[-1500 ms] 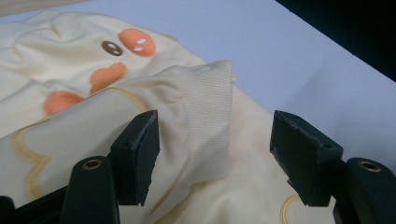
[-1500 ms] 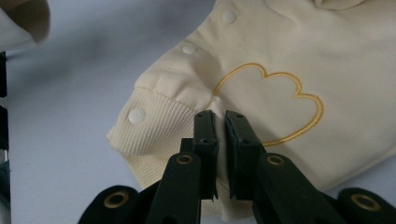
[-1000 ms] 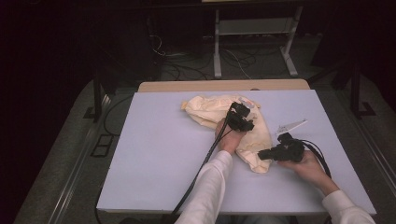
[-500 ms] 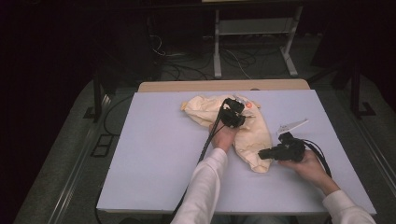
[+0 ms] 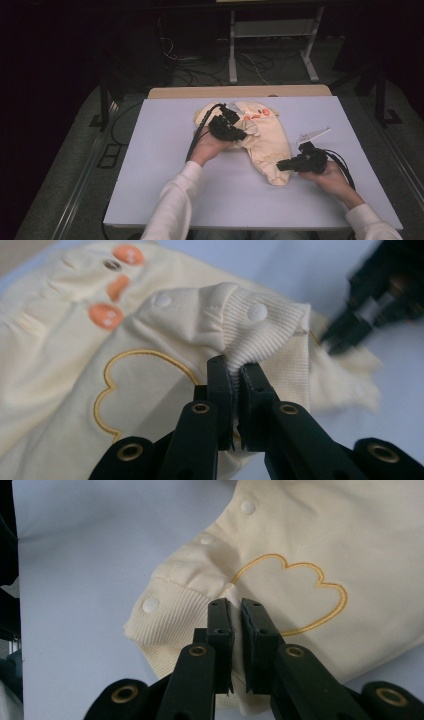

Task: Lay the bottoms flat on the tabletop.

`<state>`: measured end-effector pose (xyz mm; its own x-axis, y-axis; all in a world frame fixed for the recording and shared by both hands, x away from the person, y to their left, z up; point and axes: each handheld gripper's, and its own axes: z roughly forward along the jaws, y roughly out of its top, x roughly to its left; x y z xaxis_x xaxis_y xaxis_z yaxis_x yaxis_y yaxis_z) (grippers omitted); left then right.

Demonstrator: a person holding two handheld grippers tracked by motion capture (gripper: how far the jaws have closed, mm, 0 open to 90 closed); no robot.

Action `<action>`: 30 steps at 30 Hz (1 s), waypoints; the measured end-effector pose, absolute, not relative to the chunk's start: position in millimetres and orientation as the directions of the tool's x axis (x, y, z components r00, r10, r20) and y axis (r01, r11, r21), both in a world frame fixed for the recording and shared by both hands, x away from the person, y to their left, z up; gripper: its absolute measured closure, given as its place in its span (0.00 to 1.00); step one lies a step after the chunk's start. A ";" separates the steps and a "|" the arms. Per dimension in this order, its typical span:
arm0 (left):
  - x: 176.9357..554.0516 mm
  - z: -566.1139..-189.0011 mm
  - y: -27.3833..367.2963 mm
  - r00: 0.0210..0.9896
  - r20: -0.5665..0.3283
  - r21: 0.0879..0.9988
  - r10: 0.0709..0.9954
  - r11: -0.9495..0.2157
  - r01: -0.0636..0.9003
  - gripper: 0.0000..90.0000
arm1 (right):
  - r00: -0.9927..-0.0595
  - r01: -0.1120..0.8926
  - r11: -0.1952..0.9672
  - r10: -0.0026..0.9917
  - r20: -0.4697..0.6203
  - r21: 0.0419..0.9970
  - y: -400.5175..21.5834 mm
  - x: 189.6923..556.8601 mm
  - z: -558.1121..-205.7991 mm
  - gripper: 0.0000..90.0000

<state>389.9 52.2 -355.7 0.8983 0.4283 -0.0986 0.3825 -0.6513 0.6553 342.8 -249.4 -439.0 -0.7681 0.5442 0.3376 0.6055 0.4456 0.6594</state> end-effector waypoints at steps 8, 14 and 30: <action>361.1 -357.5 85.0 0.950 -0.102 0.552 0.296 -0.777 0.301 0.93 | -0.769 0.606 0.442 0.539 0.345 0.661 -250.3 341.3 -437.3 0.92; 348.2 -374.2 99.0 0.965 -0.111 0.449 0.237 -0.855 0.261 0.93 | -0.771 0.610 0.452 0.529 0.355 0.650 -250.0 341.1 -437.8 0.92; 338.9 -408.1 119.3 0.961 -0.160 0.450 0.225 -0.850 0.274 0.91 | -0.791 0.607 0.506 0.461 0.403 0.613 -250.4 340.6 -437.4 0.90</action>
<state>338.9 119.3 -408.1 0.9611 0.2251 -0.1600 0.2740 -0.8499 0.4502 340.6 -250.4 -437.4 -0.7908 0.4606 0.4031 0.6070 0.5058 0.6129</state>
